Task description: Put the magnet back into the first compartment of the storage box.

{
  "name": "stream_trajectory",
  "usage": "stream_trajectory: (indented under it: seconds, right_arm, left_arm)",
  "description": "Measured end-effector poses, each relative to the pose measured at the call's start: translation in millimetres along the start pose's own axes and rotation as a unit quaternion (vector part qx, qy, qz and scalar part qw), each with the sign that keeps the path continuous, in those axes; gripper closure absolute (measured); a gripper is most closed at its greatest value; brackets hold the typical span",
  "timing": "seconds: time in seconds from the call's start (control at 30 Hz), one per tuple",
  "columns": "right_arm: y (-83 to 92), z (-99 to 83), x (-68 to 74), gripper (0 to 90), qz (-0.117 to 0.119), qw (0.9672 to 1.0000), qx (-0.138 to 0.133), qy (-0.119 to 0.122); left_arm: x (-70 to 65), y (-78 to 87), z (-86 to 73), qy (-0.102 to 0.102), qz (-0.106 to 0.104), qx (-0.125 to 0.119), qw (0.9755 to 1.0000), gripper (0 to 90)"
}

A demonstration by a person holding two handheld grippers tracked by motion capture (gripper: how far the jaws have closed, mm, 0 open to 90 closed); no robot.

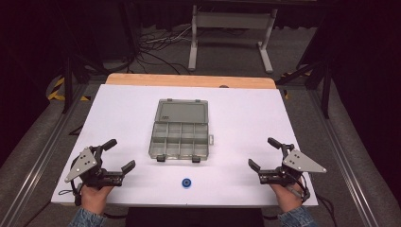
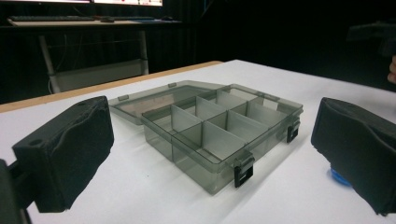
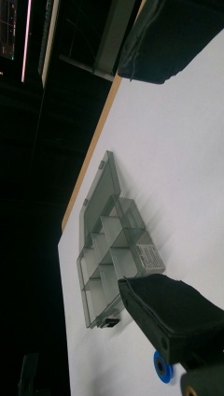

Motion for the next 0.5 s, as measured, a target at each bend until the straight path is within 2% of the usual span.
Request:
stream_trajectory:
  seconds: [0.1,0.23,0.3,0.4,0.5]
  right_arm:
    - [1.1,-0.6,-1.1,2.1,-0.003,1.0,0.0,-0.001]
    - [1.1,-1.3,-1.7,2.1,-0.005,1.0,-0.001,0.001]
    - [1.6,-1.9,-2.6,2.1,-0.006,1.0,0.002,0.0]
    - [1.8,-1.9,-2.9,2.1,-0.007,1.0,0.001,-0.001]
    - [1.0,-2.7,-3.4,2.1,-0.006,1.0,0.001,-0.001]
  left_arm:
    - [-1.2,0.9,4.2,-0.002,-0.004,-0.021,0.9998,0.1]
    - [-0.2,-0.1,3.6,0.001,-0.003,-0.012,0.9999,0.1]
    - [1.0,-1.1,1.6,0.01,-0.004,0.0,0.9999,0.1]
    - [2.0,-0.1,3.5,0.009,0.001,-0.004,1.0,0.1]
    - [2.1,1.6,6.2,-0.001,0.005,-0.005,1.0,0.2]
Point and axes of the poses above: each handheld gripper's, and its own axes: y roughly backward along the jaws, z roughly out of its top, x roughly to its left, the point moved 7 cm from there along -y, roughly forward along the jaws, and after that the axes turned 4 degrees about -y, right-handed, at the moved point
